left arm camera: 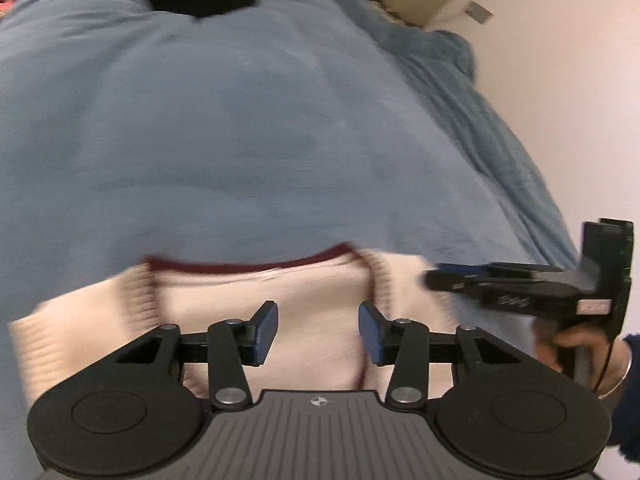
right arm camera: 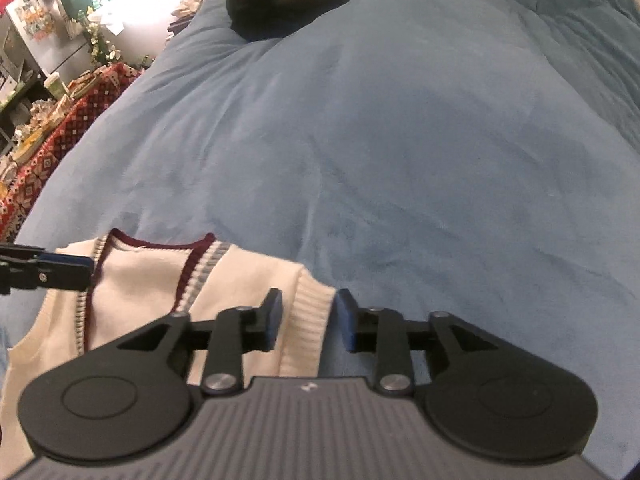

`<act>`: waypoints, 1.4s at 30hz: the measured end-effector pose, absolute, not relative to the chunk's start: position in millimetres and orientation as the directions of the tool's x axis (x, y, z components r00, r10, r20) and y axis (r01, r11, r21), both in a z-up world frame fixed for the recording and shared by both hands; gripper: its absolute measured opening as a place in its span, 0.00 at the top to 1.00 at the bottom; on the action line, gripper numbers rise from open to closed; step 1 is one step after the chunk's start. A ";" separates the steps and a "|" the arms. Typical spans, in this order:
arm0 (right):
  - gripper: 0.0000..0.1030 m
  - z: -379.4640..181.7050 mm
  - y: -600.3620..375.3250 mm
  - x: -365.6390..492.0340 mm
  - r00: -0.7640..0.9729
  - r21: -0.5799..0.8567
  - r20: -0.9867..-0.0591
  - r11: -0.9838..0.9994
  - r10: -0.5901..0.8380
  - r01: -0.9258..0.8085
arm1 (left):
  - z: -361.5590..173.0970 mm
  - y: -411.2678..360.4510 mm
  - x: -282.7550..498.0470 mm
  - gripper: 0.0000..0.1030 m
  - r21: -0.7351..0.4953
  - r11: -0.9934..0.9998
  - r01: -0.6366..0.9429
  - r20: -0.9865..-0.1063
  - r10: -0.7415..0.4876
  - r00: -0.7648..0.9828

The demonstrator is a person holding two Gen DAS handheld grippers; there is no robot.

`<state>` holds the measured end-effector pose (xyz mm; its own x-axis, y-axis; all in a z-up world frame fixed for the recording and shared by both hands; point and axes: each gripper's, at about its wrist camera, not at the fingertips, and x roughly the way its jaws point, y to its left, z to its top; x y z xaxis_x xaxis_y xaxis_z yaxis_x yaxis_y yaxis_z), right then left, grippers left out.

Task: Fold clothes

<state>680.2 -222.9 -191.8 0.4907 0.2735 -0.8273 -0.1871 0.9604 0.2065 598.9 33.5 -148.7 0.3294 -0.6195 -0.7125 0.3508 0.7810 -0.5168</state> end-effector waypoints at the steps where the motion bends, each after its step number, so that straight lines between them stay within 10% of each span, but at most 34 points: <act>1: 0.63 -195.9 -224.7 684.2 0.486 0.225 -0.827 0.958 0.284 -0.177 | -152.1 20.3 603.3 0.56 -0.512 0.781 0.357 -0.718 -0.618 0.321; 9: 0.64 -212.0 -230.1 691.0 0.445 0.292 -0.816 0.927 0.370 -0.234 | -170.2 -26.3 624.0 0.56 -0.471 0.795 0.382 -0.747 -0.590 0.307; 12: 0.85 -215.2 -226.7 686.7 0.445 0.285 -0.813 0.923 0.375 -0.257 | -177.3 -25.6 621.1 0.59 -0.457 0.799 0.392 -0.752 -0.582 0.310; 17: 0.92 -185.3 -204.2 665.3 0.595 0.044 -0.771 0.952 0.226 -0.303 | -171.9 -20.2 617.5 0.87 -0.505 0.777 0.375 -0.713 -0.621 0.325; 24: 0.84 -206.2 -218.7 675.0 0.540 0.031 -0.819 0.955 0.193 -0.294 | -170.9 1.8 617.4 0.86 -0.488 0.797 0.355 -0.738 -0.594 0.320; 27: 0.64 -190.6 -232.1 676.4 0.557 0.114 -0.793 0.958 0.246 -0.262 | -155.8 33.6 609.5 0.69 -0.462 0.812 0.357 -0.734 -0.576 0.360; 42: 0.65 -167.7 -185.7 714.2 0.470 0.056 -0.813 0.850 0.343 -0.524 | -171.2 108.1 635.6 0.62 -0.218 0.838 0.501 -0.850 -0.415 0.325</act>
